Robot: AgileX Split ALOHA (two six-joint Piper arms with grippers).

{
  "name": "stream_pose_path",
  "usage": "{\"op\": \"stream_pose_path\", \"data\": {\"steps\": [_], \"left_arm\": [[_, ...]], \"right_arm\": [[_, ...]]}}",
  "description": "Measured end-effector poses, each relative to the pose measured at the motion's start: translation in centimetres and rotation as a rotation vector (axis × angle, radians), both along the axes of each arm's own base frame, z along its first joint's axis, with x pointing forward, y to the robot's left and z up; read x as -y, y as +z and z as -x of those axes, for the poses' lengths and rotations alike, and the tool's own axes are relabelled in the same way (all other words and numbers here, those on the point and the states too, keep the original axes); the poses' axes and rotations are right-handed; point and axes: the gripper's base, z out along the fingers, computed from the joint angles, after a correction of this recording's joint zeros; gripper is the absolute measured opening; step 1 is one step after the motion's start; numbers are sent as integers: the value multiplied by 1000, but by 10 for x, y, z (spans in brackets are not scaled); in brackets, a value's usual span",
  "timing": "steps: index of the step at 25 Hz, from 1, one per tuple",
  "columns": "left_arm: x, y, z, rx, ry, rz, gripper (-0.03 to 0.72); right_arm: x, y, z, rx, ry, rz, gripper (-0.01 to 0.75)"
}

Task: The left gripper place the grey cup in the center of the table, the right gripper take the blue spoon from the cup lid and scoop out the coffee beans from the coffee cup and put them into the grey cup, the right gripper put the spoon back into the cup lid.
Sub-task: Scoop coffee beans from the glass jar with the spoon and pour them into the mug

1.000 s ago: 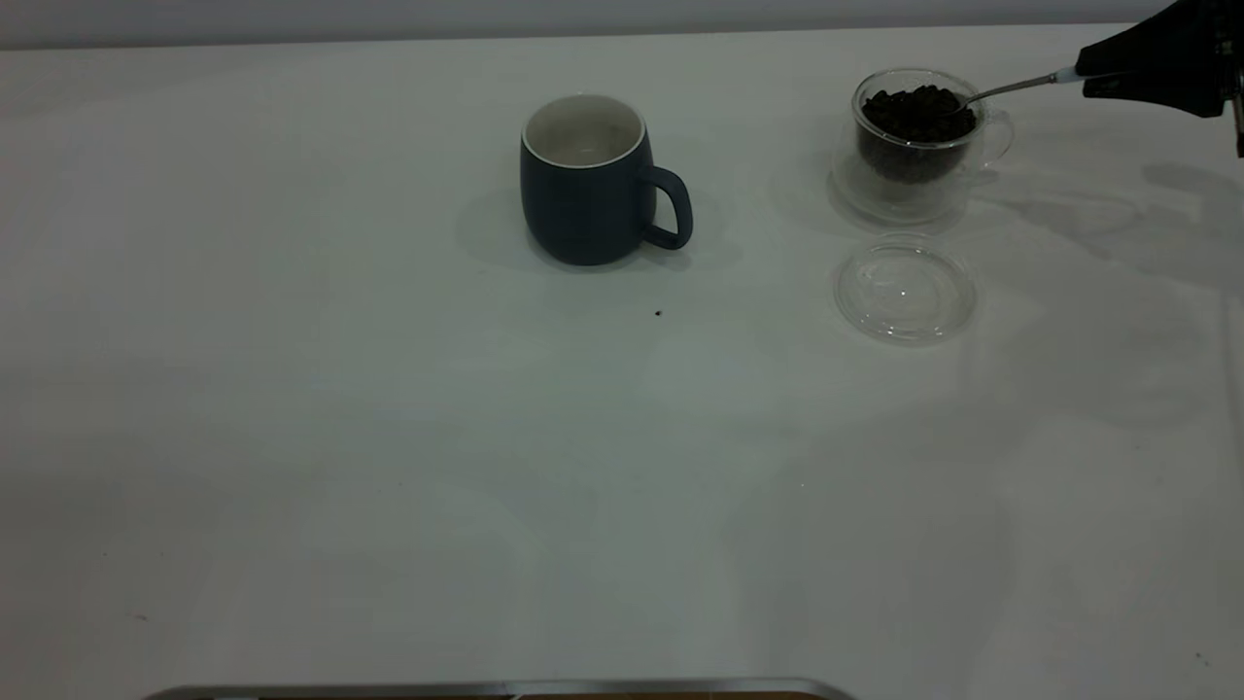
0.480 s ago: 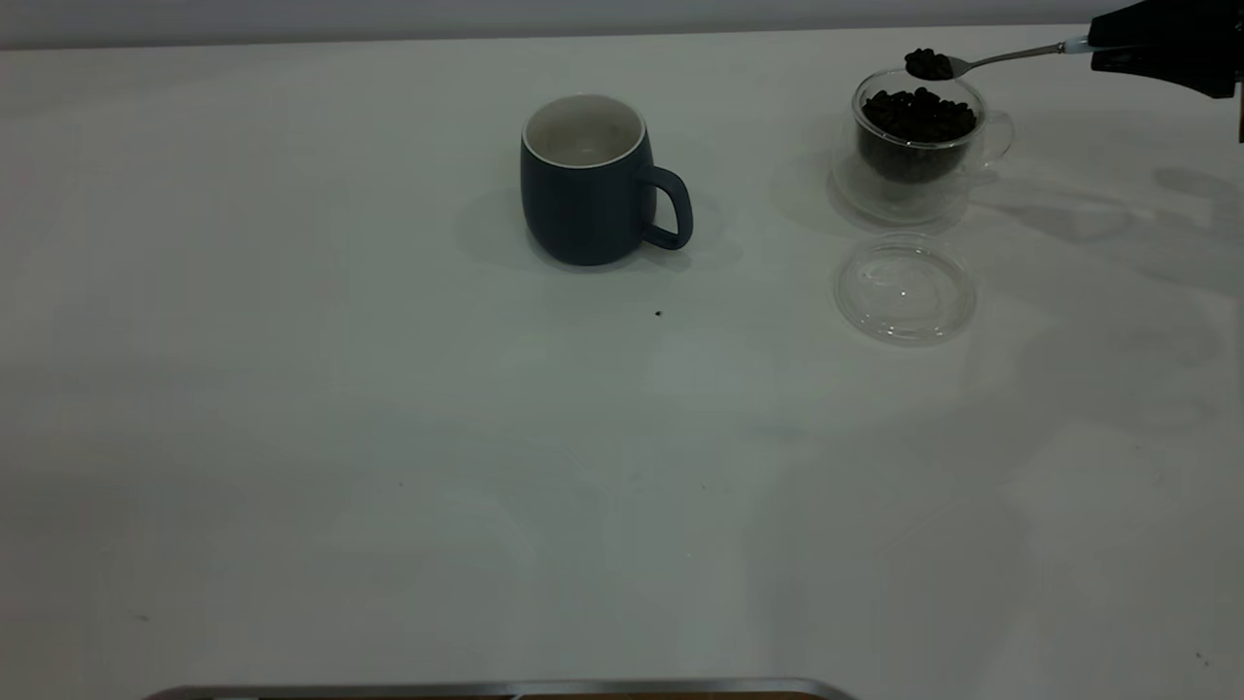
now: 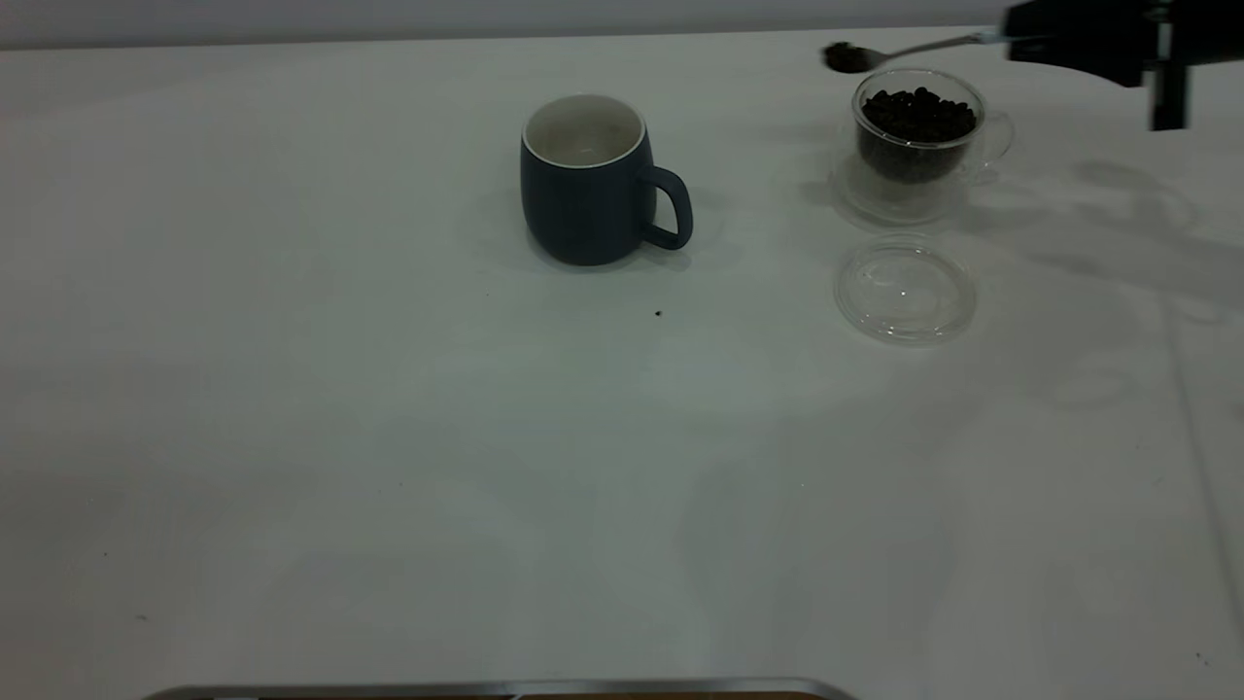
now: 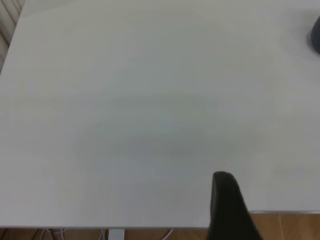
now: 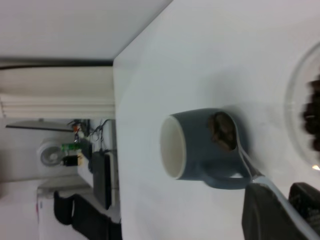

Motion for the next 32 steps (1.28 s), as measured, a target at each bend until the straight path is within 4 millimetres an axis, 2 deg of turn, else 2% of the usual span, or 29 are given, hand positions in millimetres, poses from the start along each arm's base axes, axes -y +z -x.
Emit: {"op": "stream_pose_path", "data": {"steps": [7, 15, 18, 22, 26, 32], "left_arm": [[0, 0, 0, 0, 0, 0, 507], [0, 0, 0, 0, -1, -1, 507], [0, 0, 0, 0, -1, -1, 507], [0, 0, 0, 0, -1, -1, 507], [0, 0, 0, 0, -1, -1, 507], [0, 0, 0, 0, -1, -2, 507]], "right_arm": [[-54, 3, -3, 7, 76, -35, 102], [-121, 7, 3, 6, 169, -77, 102], [-138, 6, 3, 1, 164, -67, 102], [-146, 1, 2, 2, 130, -7, 102], [-143, -4, -2, 23, 89, 68, 102], [-145, -4, -5, 194, 133, 146, 102]]}}
